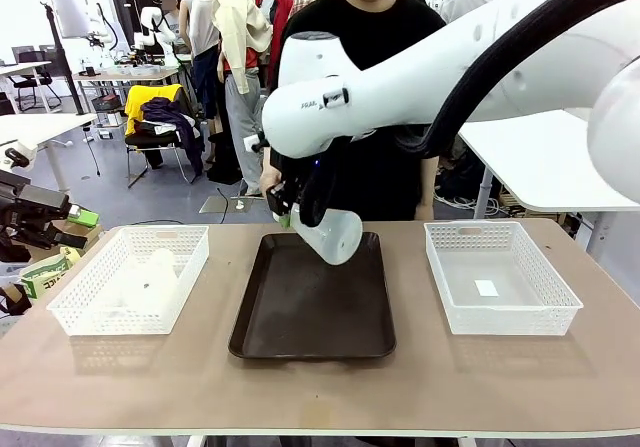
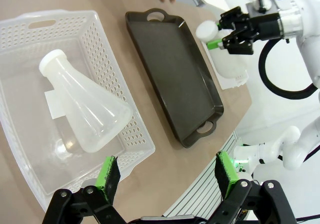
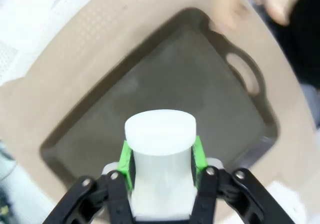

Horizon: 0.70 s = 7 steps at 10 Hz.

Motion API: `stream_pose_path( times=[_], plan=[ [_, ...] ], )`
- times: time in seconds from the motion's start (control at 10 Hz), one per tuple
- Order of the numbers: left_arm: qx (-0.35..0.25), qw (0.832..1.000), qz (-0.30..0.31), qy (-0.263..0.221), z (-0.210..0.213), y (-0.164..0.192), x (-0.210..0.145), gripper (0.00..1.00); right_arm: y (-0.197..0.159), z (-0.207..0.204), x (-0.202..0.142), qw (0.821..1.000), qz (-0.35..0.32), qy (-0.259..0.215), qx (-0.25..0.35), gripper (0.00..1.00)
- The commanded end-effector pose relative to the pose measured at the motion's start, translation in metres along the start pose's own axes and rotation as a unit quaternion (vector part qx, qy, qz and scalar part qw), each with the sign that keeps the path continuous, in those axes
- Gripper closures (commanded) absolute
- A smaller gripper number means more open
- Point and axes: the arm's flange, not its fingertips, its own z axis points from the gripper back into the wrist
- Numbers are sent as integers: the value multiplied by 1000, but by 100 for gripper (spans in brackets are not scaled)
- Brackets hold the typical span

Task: Prepare the laboratory tools.
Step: Place the picked Big flask upright in the Handle tray as instructed by the person.

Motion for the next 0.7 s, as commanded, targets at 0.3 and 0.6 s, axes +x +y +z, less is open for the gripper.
stream_pose_path(
  times=[0.3, 0.6],
  plan=[
    [-8, 1000, -1, -4, 1, -1, 0, 0, -29, -4, -30, 957, 173, -199, 121, 100],
    [-8, 1000, -1, -4, 1, -1, 0, 0, -41, -14, -37, 899, 255, -312, 174, 100]
  ],
)
